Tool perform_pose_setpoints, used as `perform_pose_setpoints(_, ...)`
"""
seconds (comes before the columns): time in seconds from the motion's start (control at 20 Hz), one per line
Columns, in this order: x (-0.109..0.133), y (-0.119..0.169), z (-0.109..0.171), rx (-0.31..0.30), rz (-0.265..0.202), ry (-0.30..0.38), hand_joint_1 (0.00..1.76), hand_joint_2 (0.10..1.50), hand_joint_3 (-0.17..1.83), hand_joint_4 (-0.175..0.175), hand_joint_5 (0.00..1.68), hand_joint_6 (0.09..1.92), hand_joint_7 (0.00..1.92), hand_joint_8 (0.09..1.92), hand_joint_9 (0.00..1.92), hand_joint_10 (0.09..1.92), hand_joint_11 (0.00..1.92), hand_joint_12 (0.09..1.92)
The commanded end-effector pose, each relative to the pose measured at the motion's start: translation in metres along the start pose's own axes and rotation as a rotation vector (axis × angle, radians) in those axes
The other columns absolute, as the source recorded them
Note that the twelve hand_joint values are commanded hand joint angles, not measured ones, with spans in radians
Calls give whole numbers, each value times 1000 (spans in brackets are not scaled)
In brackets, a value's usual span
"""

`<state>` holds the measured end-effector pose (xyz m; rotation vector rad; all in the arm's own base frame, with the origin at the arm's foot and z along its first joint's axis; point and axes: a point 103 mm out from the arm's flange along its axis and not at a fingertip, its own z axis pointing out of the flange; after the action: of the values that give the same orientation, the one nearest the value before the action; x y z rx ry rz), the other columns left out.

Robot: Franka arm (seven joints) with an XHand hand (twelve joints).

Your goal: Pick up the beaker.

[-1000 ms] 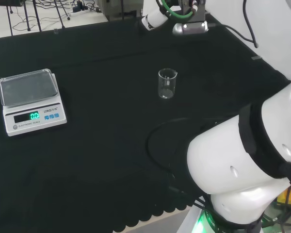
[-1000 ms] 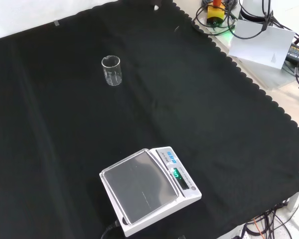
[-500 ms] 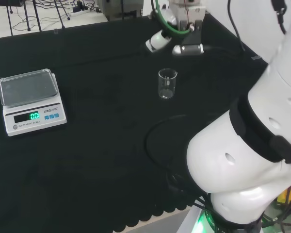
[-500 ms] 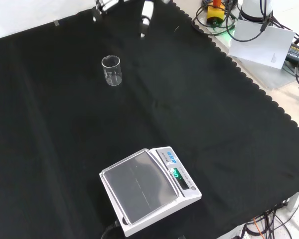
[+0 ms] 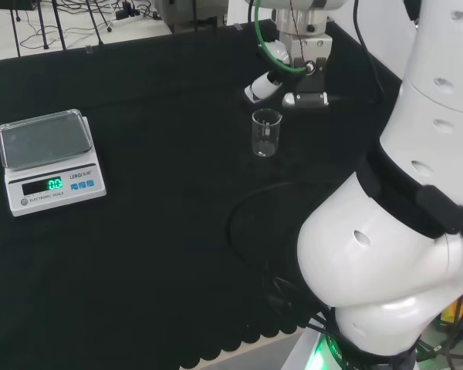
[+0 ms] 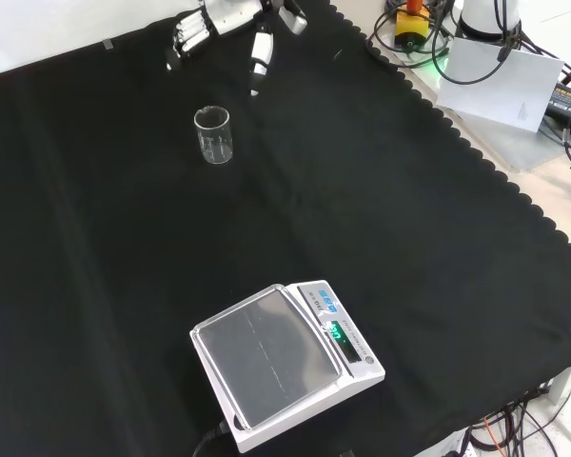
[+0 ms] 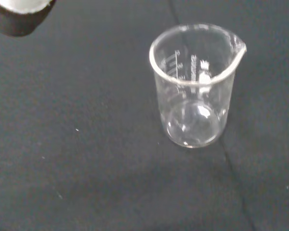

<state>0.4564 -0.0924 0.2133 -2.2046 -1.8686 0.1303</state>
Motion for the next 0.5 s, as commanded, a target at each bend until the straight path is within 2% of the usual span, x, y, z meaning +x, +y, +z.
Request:
perform_pose_setpoints(0.05,-7,38,61,51,-10,66,662,722,232,19,86,87,18,662,86,843,0,982)
perform_pose_setpoints(0.5,-10,59,93,92,1,85,663,725,225,24,57,87,4,654,77,841,0,941)
